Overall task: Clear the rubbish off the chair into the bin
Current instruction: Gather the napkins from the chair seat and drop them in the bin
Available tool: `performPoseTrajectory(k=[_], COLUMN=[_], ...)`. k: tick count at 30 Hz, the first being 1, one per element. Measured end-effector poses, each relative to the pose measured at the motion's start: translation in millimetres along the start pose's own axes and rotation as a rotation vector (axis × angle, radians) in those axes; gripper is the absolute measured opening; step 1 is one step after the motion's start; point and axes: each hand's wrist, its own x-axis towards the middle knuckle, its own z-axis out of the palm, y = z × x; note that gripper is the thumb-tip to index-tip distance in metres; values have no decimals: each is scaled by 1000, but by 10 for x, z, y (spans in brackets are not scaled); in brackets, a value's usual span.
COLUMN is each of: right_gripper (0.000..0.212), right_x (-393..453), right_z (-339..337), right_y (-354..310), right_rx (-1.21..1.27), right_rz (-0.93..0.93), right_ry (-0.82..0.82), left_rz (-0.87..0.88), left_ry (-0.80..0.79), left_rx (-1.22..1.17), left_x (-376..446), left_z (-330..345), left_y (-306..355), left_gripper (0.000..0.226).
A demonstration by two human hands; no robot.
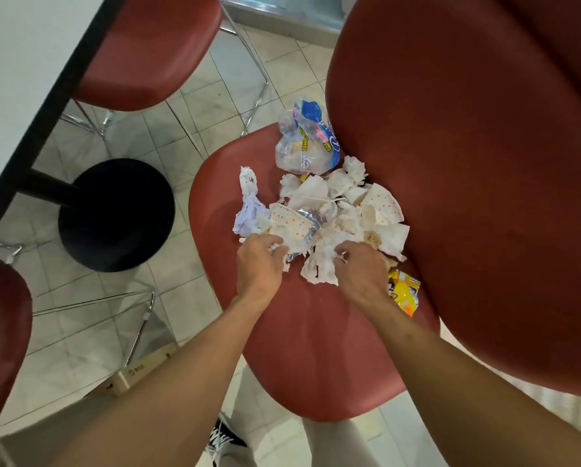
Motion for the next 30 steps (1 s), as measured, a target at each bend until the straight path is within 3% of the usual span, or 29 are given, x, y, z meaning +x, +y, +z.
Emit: performPoseTrajectory(k=[15,30], right_gripper=[27,25], right_x=[-1332,-2596], right_z=[-5,943], right_y=[-724,-1903], right_rx=[77,-71], right_rz=[-190,-495], right_ry=[53,-80], left_rz=[-94,-310], left_ry=[87,301], left_rx=[-191,-288], left_x=[-1012,-2049], left_z=[-989,-2274], left_y=[-375,-1892], left_gripper=[13,11])
